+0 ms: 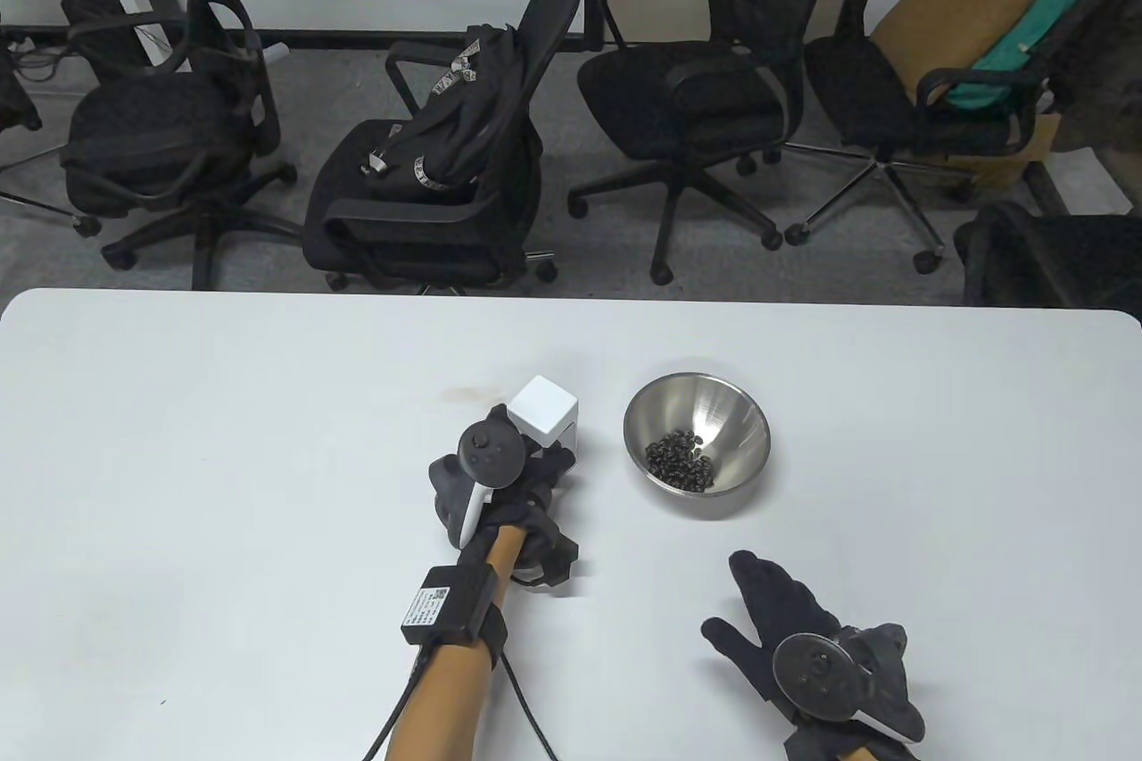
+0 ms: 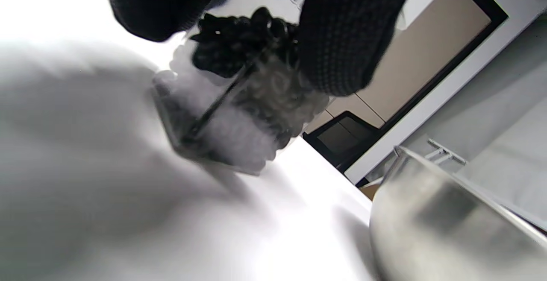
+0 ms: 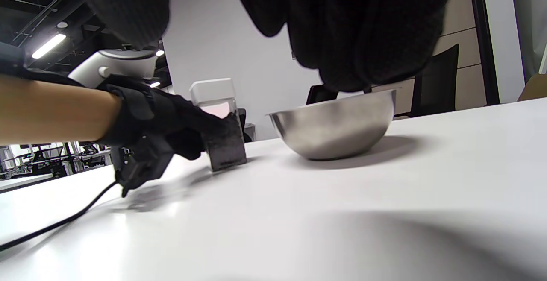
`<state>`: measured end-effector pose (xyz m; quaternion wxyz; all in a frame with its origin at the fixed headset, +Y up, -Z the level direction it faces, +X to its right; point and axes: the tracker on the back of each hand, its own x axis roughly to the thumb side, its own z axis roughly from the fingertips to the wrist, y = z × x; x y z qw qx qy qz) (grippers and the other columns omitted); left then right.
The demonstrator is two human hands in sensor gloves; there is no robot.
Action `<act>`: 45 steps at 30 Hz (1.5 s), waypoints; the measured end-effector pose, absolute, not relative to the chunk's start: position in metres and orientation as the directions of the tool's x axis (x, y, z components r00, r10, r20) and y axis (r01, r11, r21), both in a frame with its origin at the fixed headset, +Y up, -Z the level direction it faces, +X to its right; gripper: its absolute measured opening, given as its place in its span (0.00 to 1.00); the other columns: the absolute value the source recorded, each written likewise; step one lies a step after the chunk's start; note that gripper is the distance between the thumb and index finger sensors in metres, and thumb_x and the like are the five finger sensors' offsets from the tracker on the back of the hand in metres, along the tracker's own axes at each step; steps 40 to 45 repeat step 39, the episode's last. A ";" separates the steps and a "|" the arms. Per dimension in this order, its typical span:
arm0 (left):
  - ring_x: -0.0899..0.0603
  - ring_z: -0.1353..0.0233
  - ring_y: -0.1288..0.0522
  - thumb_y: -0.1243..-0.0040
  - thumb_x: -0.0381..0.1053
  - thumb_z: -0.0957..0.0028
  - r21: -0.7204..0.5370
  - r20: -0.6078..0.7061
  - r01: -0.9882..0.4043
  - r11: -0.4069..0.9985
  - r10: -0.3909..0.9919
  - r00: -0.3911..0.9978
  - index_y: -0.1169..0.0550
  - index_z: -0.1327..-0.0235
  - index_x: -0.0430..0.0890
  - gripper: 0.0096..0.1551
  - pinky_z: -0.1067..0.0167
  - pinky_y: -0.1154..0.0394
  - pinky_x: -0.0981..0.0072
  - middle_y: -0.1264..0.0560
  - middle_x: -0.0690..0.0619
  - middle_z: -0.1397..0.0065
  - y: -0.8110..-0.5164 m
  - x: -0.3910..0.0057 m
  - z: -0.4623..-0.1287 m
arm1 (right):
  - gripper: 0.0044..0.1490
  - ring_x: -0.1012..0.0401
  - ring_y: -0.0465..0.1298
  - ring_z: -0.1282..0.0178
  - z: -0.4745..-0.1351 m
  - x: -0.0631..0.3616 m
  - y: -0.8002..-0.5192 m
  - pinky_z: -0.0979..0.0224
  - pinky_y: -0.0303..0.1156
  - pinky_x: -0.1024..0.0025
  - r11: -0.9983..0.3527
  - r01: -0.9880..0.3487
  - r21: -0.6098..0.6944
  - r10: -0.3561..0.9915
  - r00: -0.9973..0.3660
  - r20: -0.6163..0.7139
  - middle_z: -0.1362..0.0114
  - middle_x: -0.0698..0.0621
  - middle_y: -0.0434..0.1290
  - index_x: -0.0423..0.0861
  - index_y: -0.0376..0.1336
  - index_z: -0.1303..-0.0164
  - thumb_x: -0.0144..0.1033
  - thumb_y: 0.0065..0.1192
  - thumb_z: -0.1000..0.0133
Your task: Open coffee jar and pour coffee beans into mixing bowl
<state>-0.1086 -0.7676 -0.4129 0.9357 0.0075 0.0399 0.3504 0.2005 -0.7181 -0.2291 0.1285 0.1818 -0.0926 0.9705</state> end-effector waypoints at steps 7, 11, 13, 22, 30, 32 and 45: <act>0.19 0.23 0.37 0.32 0.60 0.39 -0.008 0.036 -0.647 0.763 0.646 0.762 0.52 0.16 0.23 0.63 0.29 0.32 0.32 0.48 0.21 0.19 -0.751 -0.131 -0.360 | 0.49 0.37 0.73 0.33 -0.229 0.201 -0.716 0.33 0.75 0.44 -0.944 -0.292 -0.153 0.215 -0.896 0.388 0.25 0.27 0.65 0.33 0.52 0.16 0.57 0.56 0.35; 0.20 0.22 0.36 0.36 0.61 0.37 -0.003 0.229 -0.613 0.790 0.598 0.768 0.46 0.13 0.28 0.57 0.29 0.33 0.31 0.46 0.23 0.18 -0.734 -0.133 -0.324 | 0.48 0.37 0.73 0.33 -0.229 0.203 -0.715 0.33 0.74 0.44 -0.942 -0.284 -0.177 0.197 -0.899 0.391 0.25 0.28 0.65 0.34 0.53 0.16 0.56 0.56 0.35; 0.22 0.22 0.35 0.37 0.62 0.37 -0.015 0.325 -0.615 0.789 0.585 0.743 0.45 0.12 0.31 0.55 0.29 0.32 0.31 0.44 0.26 0.17 -0.729 -0.131 -0.308 | 0.47 0.37 0.73 0.33 -0.229 0.203 -0.715 0.32 0.74 0.44 -0.940 -0.287 -0.182 0.199 -0.898 0.392 0.25 0.28 0.65 0.35 0.53 0.16 0.56 0.56 0.35; 0.25 0.20 0.34 0.38 0.62 0.37 -0.001 0.546 -0.524 0.852 0.439 0.713 0.37 0.13 0.38 0.47 0.28 0.31 0.33 0.38 0.33 0.15 -0.726 -0.118 -0.260 | 0.47 0.37 0.73 0.33 -0.227 0.202 -0.714 0.32 0.74 0.44 -0.947 -0.269 -0.178 0.174 -0.891 0.419 0.24 0.29 0.66 0.36 0.54 0.17 0.56 0.56 0.35; 0.27 0.22 0.30 0.38 0.62 0.37 0.016 0.585 -0.475 0.880 0.377 0.718 0.37 0.12 0.41 0.46 0.30 0.29 0.35 0.35 0.35 0.17 -0.731 -0.119 -0.249 | 0.47 0.37 0.73 0.33 -0.227 0.201 -0.716 0.32 0.74 0.44 -0.949 -0.267 -0.165 0.175 -0.886 0.428 0.25 0.29 0.66 0.36 0.54 0.17 0.56 0.56 0.35; 0.28 0.23 0.29 0.38 0.61 0.37 0.024 0.592 -0.468 0.883 0.365 0.718 0.37 0.13 0.39 0.46 0.30 0.28 0.35 0.34 0.35 0.18 -0.731 -0.118 -0.249 | 0.47 0.37 0.73 0.33 -0.228 0.202 -0.717 0.32 0.74 0.44 -0.951 -0.266 -0.159 0.177 -0.888 0.425 0.25 0.29 0.66 0.36 0.54 0.17 0.56 0.56 0.35; 0.28 0.24 0.28 0.38 0.61 0.37 0.026 0.588 -0.451 0.892 0.351 0.729 0.35 0.14 0.38 0.45 0.31 0.27 0.37 0.33 0.35 0.19 -0.731 -0.118 -0.248 | 0.47 0.37 0.73 0.33 -0.227 0.201 -0.718 0.32 0.74 0.44 -0.955 -0.259 -0.147 0.175 -0.889 0.424 0.25 0.29 0.66 0.35 0.53 0.16 0.57 0.56 0.35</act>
